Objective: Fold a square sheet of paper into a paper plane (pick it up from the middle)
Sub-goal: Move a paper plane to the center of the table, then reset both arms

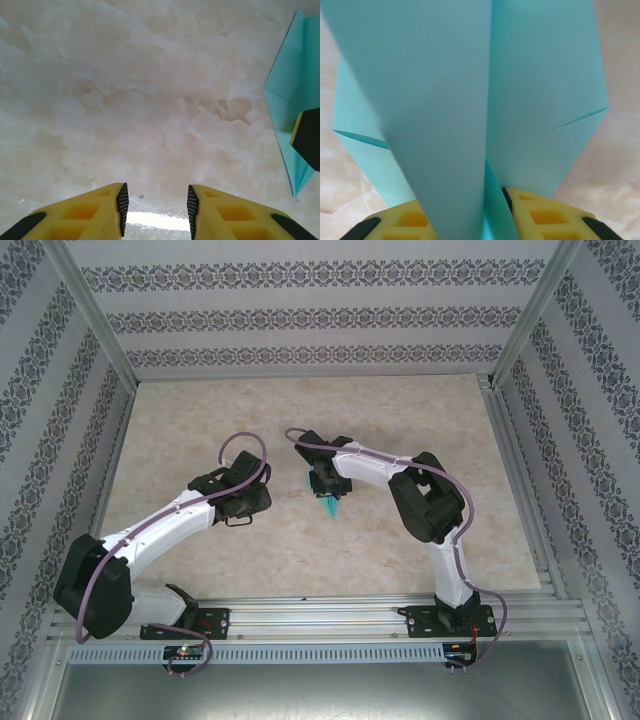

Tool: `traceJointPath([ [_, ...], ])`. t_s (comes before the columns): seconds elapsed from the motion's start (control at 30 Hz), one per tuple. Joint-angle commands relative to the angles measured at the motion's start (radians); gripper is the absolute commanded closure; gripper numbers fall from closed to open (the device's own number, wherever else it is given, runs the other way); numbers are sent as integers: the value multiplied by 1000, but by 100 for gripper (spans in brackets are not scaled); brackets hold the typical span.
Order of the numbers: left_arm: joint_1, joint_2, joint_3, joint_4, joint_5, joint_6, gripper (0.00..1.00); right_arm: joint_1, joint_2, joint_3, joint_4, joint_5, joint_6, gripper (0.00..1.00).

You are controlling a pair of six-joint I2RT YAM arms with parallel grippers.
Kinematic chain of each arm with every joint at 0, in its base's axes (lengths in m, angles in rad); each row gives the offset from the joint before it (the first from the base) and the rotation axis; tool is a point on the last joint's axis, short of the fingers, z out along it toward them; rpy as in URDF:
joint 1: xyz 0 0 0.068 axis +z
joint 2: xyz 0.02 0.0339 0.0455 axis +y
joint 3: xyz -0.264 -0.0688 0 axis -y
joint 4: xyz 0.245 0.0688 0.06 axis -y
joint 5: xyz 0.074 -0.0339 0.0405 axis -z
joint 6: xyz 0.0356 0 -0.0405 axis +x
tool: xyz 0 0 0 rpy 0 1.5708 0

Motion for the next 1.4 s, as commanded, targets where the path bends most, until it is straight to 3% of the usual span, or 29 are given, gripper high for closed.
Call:
traceJointPath([
  [0.0,16,8,39,10,-4,13,61,13,106,-20,-26,7,43,65],
  [0.77,19,-5,54,10,-24,40,59,2,-191,-22,-51,21,6,49],
  [0.87,19,-12,59,0,-46,51,59,3,-256,-33,-59,62,1,49],
  [1.0,22,-33,63,-20,-130,85,56,1,-441,-125,-4,208,-38,47],
  [1.13,51,-57,63,-45,-273,146,45,-14,-654,-277,85,481,-118,36],
  [1.23,100,-88,35,-13,-377,195,19,-64,-808,-459,263,651,-228,27],
  [1.37,216,-125,-36,58,-462,235,3,-188,-945,-721,534,706,-416,20],
])
